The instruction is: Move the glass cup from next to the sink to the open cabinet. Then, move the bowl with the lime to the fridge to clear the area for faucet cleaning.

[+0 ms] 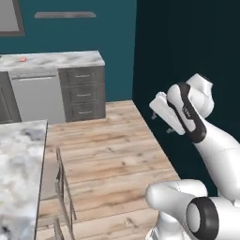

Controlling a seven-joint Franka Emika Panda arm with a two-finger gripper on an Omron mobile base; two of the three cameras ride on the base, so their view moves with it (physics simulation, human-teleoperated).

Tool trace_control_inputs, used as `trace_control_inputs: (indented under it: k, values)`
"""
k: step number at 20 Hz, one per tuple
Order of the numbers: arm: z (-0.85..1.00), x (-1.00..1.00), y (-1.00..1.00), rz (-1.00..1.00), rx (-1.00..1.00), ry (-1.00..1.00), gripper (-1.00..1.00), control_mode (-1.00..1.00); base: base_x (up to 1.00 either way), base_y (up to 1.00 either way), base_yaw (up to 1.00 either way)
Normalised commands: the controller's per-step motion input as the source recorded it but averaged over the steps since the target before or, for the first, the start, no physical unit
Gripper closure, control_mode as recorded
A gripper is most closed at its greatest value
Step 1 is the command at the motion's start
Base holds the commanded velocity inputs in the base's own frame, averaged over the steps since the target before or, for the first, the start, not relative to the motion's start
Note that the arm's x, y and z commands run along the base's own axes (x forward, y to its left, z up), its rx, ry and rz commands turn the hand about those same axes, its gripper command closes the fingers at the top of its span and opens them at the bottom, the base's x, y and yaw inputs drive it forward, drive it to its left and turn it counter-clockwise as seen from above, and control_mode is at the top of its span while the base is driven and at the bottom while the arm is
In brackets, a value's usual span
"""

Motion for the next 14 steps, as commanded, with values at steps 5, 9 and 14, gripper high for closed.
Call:
trace_control_inputs:
  k: [5,9,14]
  values:
    - [0.0,0.0,0.0,0.0,0.0,0.0,-1.0,1.0,1.0,-0.4,0.26]
    - [0.0,0.0,0.0,0.0,0.0,0.0,-1.0,1.0,1.0,-0.44,0.27]
    - [0.0,0.0,0.0,0.0,0.0,0.0,-1.0,1.0,1.0,-0.29,0.26]
